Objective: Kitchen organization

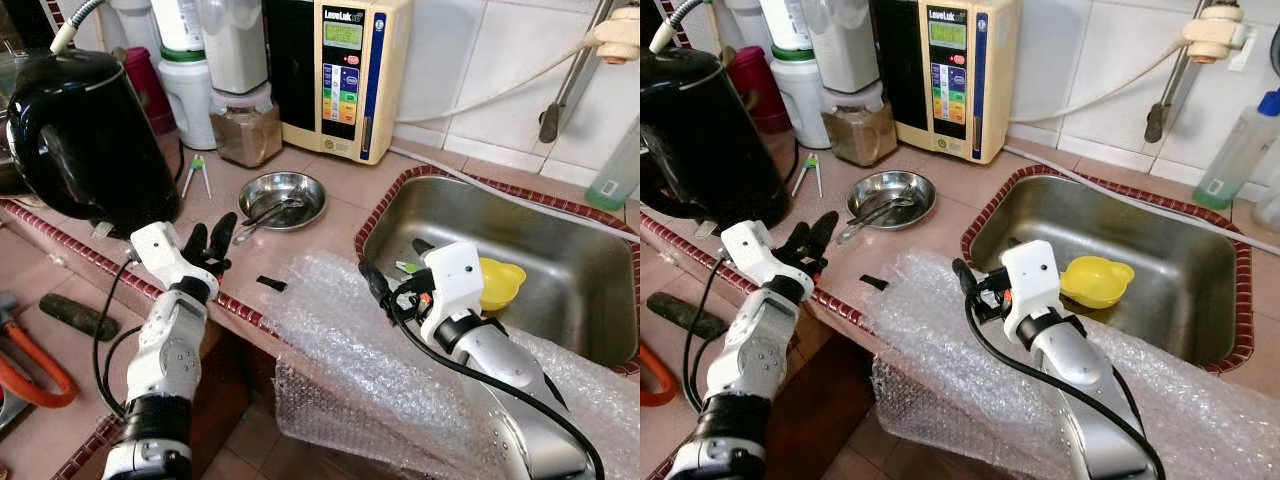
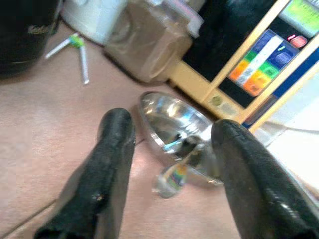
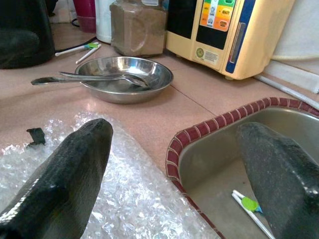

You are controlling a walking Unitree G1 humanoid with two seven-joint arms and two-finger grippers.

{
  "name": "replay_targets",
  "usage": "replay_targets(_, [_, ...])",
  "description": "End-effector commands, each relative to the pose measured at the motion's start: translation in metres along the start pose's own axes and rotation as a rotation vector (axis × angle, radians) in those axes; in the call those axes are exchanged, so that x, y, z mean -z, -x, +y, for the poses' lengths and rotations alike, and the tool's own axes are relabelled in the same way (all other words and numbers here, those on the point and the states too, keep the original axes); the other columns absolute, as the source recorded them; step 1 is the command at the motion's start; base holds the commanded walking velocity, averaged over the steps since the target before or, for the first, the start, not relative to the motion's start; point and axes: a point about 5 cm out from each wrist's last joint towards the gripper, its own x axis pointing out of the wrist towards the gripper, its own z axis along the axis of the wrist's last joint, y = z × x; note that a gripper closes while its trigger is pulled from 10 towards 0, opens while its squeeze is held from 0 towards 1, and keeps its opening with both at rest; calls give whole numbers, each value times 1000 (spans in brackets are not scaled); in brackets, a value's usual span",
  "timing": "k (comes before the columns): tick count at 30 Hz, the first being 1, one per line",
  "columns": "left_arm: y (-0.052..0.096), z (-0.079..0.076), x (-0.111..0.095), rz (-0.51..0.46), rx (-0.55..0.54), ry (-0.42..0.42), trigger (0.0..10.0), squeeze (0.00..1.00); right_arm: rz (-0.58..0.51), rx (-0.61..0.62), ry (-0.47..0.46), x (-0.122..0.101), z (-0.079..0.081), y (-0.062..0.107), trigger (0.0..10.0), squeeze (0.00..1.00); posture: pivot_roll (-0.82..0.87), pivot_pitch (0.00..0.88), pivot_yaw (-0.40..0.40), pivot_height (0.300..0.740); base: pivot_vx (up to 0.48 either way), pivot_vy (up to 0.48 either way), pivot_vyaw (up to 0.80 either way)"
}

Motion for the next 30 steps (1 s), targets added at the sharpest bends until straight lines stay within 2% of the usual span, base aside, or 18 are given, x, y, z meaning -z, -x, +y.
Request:
replay_targets(1, [4, -4, -3, 2, 1, 5, 10000, 1000, -4, -4, 6, -1, 1, 0, 10000, 0, -88, 11, 40, 740, 0, 0, 0])
replay_targets(6, [13, -6, -3, 5, 9, 0, 10000, 1000, -2, -8, 6, -1, 2, 0, 10000, 0, -81, 14, 36, 740, 0, 0, 0])
replay_targets(12, [12, 0, 0, 20, -52, 23, 10000, 1000, -1, -14, 5, 0, 3, -1, 10000, 0, -80, 14, 34, 740, 0, 0, 0])
replay_targets(17, [4, 3, 2, 21, -106, 40, 10000, 1000, -5, -17, 4, -2, 2, 0, 10000, 0, -89, 15, 32, 740, 0, 0, 0])
replay_targets(19, [1, 6, 6, 44, -139, 59, 10000, 1000, -6, -24, 1, -2, 3, 1, 10000, 0, -95, 18, 35, 740, 0, 0, 0])
replay_targets(23, [-5, 6, 13, 91, -136, 80, 10000, 1000, -7, -28, -4, -3, 5, 2, 10000, 0, -104, 24, 39, 740, 0, 0, 0])
replay_targets(24, [-6, 6, 15, 105, -138, 76, 10000, 882, -6, -27, -4, -3, 5, 3, 10000, 0, -109, 25, 41, 740, 0, 0, 0])
replay_targets(25, [-7, 5, 17, 114, -134, 85, 10000, 835, -5, -26, -4, -3, 5, 3, 10000, 0, -109, 25, 41, 740, 0, 0, 0])
replay_targets(26, [-10, 4, 18, 124, -131, 102, 10000, 561, -5, -26, -5, -3, 5, 3, 10000, 0, -111, 27, 43, 740, 0, 0, 0])
replay_targets(27, [-14, 1, 21, 132, -125, 124, 10000, 94, -5, -24, -6, -3, 5, 4, 10000, 0, -114, 28, 43, 740, 0, 0, 0])
replay_targets(28, [-15, 0, 21, 133, -123, 129, 10000, 94, -5, -24, -6, -3, 5, 4, 10000, 0, -115, 28, 43, 740, 0, 0, 0])
replay_targets(29, [-18, -5, 23, 137, -104, 157, 6118, 0, -5, -26, -6, -3, 6, 5, 10000, 0, -118, 28, 44, 740, 0, 0, 0])
replay_targets(30, [-20, -11, 25, 141, -76, 164, 3255, 0, -4, -28, -6, -3, 6, 5, 10000, 0, -122, 27, 46, 740, 0, 0, 0])
